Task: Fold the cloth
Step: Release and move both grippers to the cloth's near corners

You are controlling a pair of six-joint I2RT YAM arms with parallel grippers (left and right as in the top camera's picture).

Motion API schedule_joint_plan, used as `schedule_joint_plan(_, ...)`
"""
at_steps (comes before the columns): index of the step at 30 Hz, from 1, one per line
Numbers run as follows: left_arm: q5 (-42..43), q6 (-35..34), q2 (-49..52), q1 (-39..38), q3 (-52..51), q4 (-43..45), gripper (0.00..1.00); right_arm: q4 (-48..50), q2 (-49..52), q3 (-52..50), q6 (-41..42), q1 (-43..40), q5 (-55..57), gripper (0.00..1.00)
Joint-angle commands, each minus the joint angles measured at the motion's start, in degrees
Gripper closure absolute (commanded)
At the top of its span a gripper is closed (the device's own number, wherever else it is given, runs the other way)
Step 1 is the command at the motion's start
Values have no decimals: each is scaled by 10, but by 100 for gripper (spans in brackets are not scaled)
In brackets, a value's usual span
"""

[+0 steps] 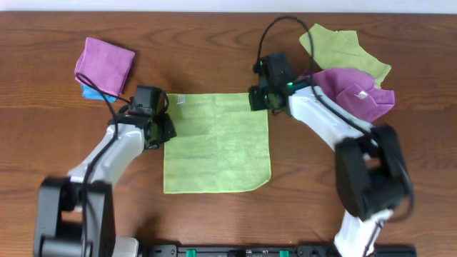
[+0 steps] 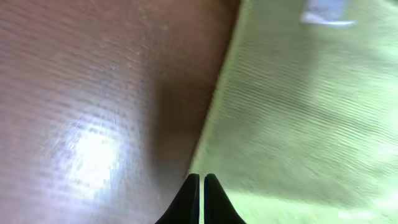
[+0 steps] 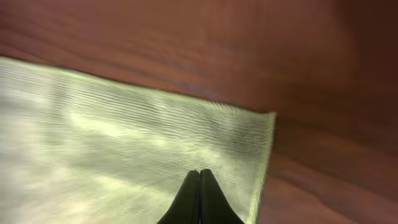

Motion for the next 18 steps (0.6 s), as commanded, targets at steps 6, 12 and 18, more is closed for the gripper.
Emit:
schedule_joint_plan(6,48,-49,-140,3,8,-150,94,-152,-175,4,-16,-2,-19,88)
schedule_joint_plan(12,49,-42,-209,2,3,-288,94,-339,-234,4,-8,-2,-85,87)
schedule_joint_plan(18,83,-41,-283,2,-60,-309,84,-459,-239,-8,-8,-2,-113,73)
